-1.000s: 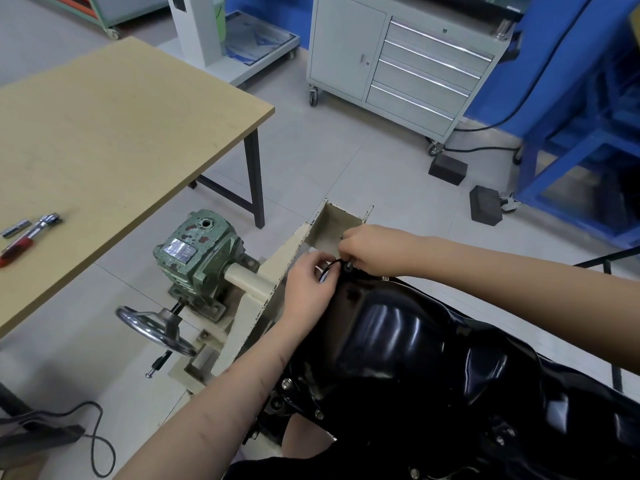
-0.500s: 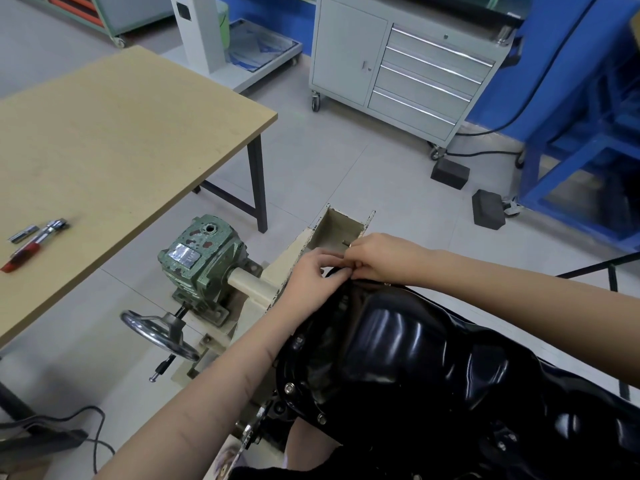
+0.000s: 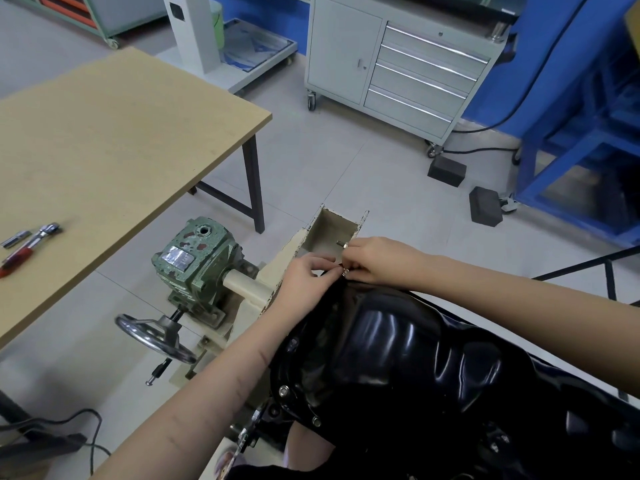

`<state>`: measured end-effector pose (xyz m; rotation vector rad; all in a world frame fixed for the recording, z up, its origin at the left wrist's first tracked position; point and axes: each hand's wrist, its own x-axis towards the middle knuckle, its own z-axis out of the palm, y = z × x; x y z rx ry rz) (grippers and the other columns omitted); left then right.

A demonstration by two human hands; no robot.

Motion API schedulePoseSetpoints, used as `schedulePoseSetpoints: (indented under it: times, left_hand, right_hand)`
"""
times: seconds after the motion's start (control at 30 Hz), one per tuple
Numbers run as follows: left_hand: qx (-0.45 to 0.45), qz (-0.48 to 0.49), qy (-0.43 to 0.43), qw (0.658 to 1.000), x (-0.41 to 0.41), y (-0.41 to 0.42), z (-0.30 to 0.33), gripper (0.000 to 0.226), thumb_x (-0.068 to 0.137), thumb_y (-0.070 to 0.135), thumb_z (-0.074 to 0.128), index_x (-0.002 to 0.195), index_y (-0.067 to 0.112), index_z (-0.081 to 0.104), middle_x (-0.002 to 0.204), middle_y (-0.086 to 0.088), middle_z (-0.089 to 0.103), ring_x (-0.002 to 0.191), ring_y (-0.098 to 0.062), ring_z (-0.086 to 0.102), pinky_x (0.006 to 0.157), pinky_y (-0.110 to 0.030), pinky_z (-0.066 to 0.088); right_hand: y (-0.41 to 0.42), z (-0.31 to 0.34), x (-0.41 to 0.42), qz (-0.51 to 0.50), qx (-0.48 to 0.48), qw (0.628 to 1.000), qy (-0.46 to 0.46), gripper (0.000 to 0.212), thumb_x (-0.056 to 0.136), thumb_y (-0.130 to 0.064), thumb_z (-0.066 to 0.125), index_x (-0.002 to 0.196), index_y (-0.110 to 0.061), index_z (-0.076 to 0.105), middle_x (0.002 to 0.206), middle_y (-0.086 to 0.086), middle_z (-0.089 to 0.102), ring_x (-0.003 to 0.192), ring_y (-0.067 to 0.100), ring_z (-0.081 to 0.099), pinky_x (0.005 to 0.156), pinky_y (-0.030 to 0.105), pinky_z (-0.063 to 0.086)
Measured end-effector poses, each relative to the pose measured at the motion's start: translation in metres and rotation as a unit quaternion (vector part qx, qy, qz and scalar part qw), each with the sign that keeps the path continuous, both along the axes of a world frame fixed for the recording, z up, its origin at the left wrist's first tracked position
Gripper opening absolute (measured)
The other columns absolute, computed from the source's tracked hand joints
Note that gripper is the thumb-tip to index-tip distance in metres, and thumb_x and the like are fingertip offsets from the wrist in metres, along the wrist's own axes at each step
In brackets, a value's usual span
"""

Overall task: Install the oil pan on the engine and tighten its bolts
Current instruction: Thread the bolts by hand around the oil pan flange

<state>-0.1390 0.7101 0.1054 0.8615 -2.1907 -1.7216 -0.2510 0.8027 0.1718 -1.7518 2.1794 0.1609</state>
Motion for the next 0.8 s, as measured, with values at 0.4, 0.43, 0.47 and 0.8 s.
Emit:
schedulePoseSetpoints:
  times: [0.4, 0.43, 0.47, 0.8]
  left_hand:
    - [0.012, 0.015, -0.008, 1.000, 0.0012, 0.0044, 0.0060, 0.008, 0.082, 0.014, 0.066, 0.086, 0.012, 0.073, 0.104, -0.003, 0.064, 0.093, -0.010, 0.055, 0.083, -0.028, 0.042]
    - [0.008, 0.013, -0.009, 1.000, 0.0007, 0.0042, 0.0066, 0.008, 0.082, 0.014, 0.066, 0.086, 0.013, 0.073, 0.104, -0.003, 0.064, 0.092, -0.010, 0.055, 0.083, -0.028, 0.043]
    - [0.007, 0.011, -0.010, 1.000, 0.0006, 0.0041, 0.0070, 0.008, 0.082, 0.014, 0.066, 0.086, 0.013, 0.073, 0.104, -0.003, 0.064, 0.092, -0.010, 0.055, 0.083, -0.028, 0.043]
    - [0.010, 0.009, -0.020, 1.000, 0.0034, 0.0045, 0.0062, 0.010, 0.082, 0.015, 0.066, 0.087, 0.010, 0.074, 0.109, -0.005, 0.065, 0.097, -0.012, 0.057, 0.082, -0.023, 0.042]
  right_hand:
    - [-0.0026, 0.0005, -0.0011, 0.123, 0.017, 0.984, 0.127, 0.036, 0.098, -0.036, 0.033, 0.119, -0.010, 0.048, 0.116, 0.006, 0.048, 0.112, 0.021, 0.047, 0.083, 0.032, 0.042]
    - [-0.0026, 0.0017, -0.0019, 0.117, 0.016, 0.986, 0.120, 0.035, 0.098, -0.035, 0.036, 0.119, -0.010, 0.048, 0.116, 0.006, 0.048, 0.111, 0.021, 0.048, 0.083, 0.033, 0.043]
    - [-0.0028, 0.0029, -0.0028, 0.110, 0.017, 0.988, 0.108, 0.034, 0.097, -0.034, 0.038, 0.119, -0.010, 0.049, 0.115, 0.007, 0.048, 0.109, 0.021, 0.049, 0.083, 0.034, 0.044]
    - [-0.0034, 0.0010, 0.0000, 0.102, 0.031, 0.990, 0.090, 0.032, 0.098, -0.027, 0.035, 0.119, -0.009, 0.050, 0.119, 0.008, 0.046, 0.111, 0.023, 0.049, 0.084, 0.035, 0.044]
